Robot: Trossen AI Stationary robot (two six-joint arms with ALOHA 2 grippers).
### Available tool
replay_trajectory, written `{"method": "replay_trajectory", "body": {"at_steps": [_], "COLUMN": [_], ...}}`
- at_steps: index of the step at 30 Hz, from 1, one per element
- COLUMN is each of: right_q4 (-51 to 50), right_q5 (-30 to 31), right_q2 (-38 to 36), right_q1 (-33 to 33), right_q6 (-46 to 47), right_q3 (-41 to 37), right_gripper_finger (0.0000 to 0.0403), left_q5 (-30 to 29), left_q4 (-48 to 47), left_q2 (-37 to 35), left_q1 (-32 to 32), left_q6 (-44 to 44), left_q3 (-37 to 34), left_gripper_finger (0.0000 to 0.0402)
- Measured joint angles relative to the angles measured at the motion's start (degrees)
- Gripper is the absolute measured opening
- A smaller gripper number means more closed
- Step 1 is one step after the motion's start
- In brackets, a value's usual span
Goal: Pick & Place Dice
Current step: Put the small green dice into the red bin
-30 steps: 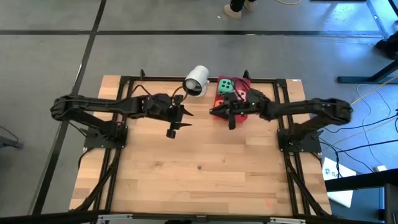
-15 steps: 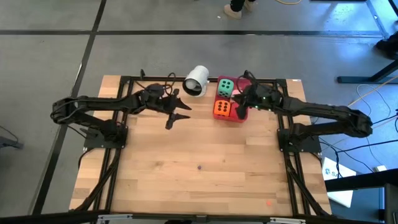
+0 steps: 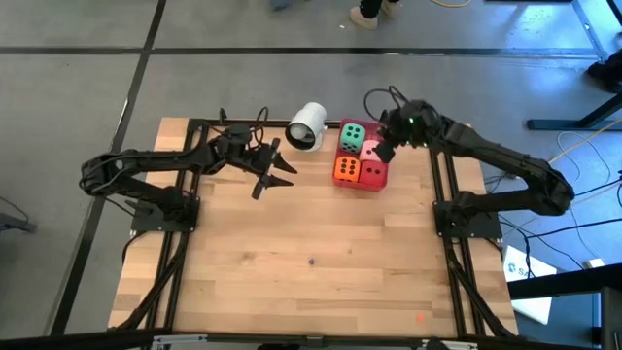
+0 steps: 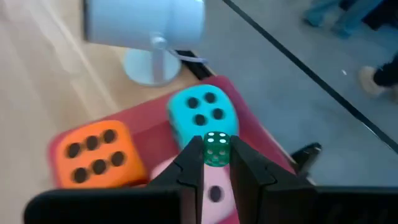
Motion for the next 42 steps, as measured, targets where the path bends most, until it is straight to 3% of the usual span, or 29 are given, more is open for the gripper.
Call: {"method": "replay_trajectory", "body": {"at_steps": [5,12,24,42], "right_q4": [-3.79,-8.08,-21.51,-24.50], "right_q5": [-0.29,-6.64,-6.77,-3.67], "right_q2": [6.41,17.88,35.98,46.27], "right_q1": [-4.45,-10.04,-13.13,-13.16], "right_q6": [-3.32,-6.50,-10.40,-12.09], "right_q3": [5.33,12.15,26.86,28.69], "right_gripper_finger": [0.0051,0.0051,0.0051,0.0052], "left_q5": [0.72,0.84,0.69,0.69], "left_q4": [-0.79,-3.04,-5.11,-6.47], "left_q2": [0.00,0.00,0.00,0.00], "left_q1": [1.00,0.35,-0.40,-0.42], "left_q6": [-1.97,-1.66,-1.40,-0.54], "left_q3": [0.00,0.00,0.00,0.00], "left_gripper_finger": [0.0169,0.0166,0.0168,0.0165]}}
